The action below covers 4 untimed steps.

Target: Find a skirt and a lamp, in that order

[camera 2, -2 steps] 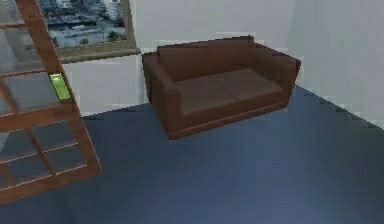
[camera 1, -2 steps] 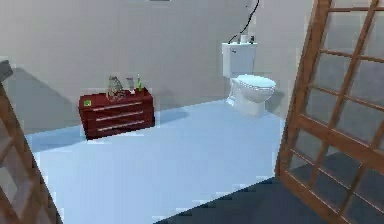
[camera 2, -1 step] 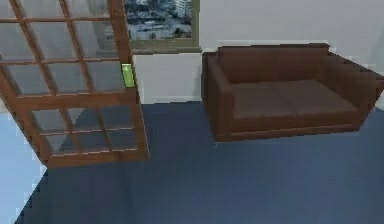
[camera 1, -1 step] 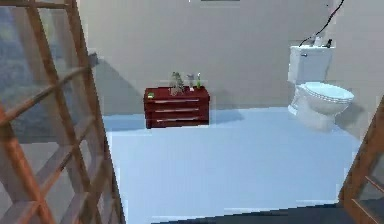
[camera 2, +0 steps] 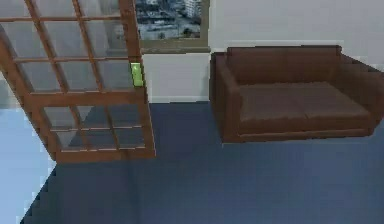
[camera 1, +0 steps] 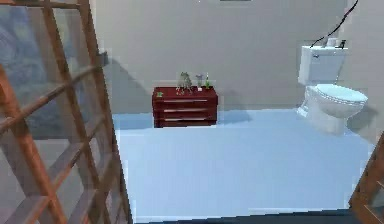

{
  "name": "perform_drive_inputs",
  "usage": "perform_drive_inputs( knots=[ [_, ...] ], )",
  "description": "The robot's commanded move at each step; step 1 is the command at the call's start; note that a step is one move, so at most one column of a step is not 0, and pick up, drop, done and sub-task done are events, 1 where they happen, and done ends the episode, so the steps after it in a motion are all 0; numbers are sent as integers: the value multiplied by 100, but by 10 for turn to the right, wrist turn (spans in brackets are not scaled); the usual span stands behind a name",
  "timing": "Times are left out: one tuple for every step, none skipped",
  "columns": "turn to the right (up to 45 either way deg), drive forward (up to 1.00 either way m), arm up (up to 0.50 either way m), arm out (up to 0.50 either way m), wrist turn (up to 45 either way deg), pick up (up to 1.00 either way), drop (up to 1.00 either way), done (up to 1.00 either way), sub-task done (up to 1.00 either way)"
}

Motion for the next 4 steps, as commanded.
perform_drive_inputs(
  knots=[
    [450, 0, 0, 0, 0, 0, 0, 0, 0],
    [450, 0, 0, 0, 0, 0, 0, 0, 0],
    [450, 0, 0, 0, 0, 0, 0, 0, 0],
    [210, 0, 0, 0, 0, 0, 0, 0, 0]
  ],
)
